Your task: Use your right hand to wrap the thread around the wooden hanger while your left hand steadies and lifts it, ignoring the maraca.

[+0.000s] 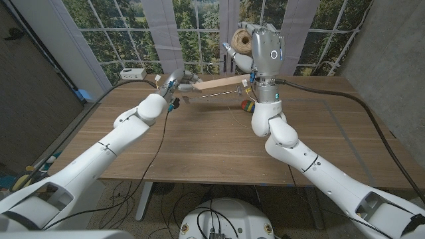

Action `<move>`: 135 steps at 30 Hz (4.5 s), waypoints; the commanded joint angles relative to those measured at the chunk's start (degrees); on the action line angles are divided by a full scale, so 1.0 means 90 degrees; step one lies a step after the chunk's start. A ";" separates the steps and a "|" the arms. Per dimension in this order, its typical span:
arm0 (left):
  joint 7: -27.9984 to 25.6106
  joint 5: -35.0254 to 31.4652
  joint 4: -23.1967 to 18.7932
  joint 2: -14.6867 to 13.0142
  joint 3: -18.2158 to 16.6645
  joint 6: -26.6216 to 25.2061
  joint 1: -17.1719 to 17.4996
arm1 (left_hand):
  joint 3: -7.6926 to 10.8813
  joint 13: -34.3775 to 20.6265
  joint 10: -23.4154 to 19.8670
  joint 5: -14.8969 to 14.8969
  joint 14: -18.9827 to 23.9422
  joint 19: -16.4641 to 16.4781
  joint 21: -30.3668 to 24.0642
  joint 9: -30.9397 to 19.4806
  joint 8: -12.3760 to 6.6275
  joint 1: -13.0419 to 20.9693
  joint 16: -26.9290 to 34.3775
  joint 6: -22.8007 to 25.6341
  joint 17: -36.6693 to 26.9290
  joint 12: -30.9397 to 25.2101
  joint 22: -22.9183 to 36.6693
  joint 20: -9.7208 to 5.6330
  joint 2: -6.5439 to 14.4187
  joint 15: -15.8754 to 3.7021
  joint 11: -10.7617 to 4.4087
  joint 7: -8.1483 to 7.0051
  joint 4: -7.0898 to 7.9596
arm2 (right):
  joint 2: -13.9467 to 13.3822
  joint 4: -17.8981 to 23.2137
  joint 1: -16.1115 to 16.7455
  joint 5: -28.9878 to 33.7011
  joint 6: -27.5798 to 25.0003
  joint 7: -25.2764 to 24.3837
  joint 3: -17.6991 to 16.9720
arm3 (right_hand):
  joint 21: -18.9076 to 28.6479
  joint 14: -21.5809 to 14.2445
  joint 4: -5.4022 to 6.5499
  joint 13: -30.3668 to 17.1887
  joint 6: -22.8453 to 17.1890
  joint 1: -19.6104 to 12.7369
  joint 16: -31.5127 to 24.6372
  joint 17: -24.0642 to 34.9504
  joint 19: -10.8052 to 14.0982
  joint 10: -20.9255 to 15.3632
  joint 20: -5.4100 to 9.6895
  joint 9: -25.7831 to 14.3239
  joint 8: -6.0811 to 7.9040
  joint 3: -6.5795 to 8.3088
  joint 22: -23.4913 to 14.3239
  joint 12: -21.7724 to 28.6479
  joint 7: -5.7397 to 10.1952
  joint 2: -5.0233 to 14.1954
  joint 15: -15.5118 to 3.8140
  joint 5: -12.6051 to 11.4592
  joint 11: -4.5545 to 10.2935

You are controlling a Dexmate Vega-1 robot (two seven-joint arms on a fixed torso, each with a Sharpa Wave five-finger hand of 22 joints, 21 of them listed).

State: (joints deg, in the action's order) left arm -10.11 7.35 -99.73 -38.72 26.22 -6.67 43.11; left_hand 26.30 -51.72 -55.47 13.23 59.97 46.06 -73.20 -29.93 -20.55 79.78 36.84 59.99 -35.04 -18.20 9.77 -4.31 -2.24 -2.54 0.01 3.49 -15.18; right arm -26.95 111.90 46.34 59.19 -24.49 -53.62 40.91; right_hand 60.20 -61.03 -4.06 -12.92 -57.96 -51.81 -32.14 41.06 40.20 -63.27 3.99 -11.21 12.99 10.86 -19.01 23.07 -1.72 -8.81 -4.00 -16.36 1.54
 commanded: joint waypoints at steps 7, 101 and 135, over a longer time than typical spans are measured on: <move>0.0120 0.0271 0.0042 0.0116 0.0237 -0.0338 -0.0462 | 0.0983 -0.0046 -0.0047 -0.0086 0.1629 0.0207 -0.1170 -0.0228 0.0031 -0.0168 0.0288 0.0017 -0.1088 0.0055 0.0045 -0.0792 0.1096 -0.0974 0.0038 0.0029 0.0796 | 0.0076 0.0327 0.1418 -0.0345 -0.0494 -0.0194 -0.0251 | 0.0095 -0.0787 0.0006 -0.0058 -0.0633 -0.1817 0.0059 0.0048 -0.0071 -0.0173 0.0740 -0.0016 -0.0041 -0.0036 0.0046 -0.0052 0.0569 0.1868 -0.0966 -0.0025 0.0105; 0.3724 0.1851 -0.0824 -0.1284 0.0592 -0.1334 -0.1967 | 0.1035 -0.0134 -0.0152 -0.0189 0.1582 0.0228 -0.1146 -0.0351 0.0293 -0.0267 0.0280 0.0137 -0.1144 0.0333 0.0062 -0.0835 0.1082 -0.0976 -0.0040 -0.0025 0.0744 | -0.0116 -0.2251 -0.0267 -0.3429 -0.1461 0.0203 -0.0416 | 0.0644 -0.0837 0.0037 -0.0302 -0.0675 -0.1951 0.0427 0.0192 -0.0380 -0.0284 0.0757 -0.0029 -0.0132 -0.0263 0.0616 -0.0422 0.0533 0.1894 -0.0958 -0.0050 0.0074; 0.3991 0.1532 -0.1228 -0.1545 0.0797 -0.1871 -0.1995 | 0.1029 -0.0206 -0.0155 -0.0190 0.1572 0.0227 -0.1140 -0.0408 0.0385 -0.0264 0.0274 0.0155 -0.1157 0.0415 0.0062 -0.0848 0.1087 -0.1009 -0.0035 -0.0028 0.0734 | -0.0646 -0.1321 -0.0819 -0.1816 -0.0388 0.0001 0.0014 | 0.0801 -0.0865 0.0070 -0.0385 -0.0690 -0.1983 0.0525 0.0242 -0.0453 -0.0324 0.0811 -0.0032 -0.0136 -0.0353 0.0770 -0.0529 0.0578 0.1900 -0.0963 -0.0081 0.0147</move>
State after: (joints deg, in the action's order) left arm 25.70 21.78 -110.04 -52.11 33.09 -22.31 24.93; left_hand 26.85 -53.21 -56.51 11.18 60.15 46.34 -73.20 -33.46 -17.20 79.70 36.84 60.90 -35.04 -14.61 10.01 -4.03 -2.16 -2.35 -0.42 3.38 -15.73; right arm -32.11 97.44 40.41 36.38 -33.73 -50.58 39.89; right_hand 67.00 -62.17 -3.48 -16.11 -58.95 -52.28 -27.49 42.92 36.41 -65.01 3.68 -11.32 11.87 7.81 -11.99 18.62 -1.50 -9.28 -4.90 -16.80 1.86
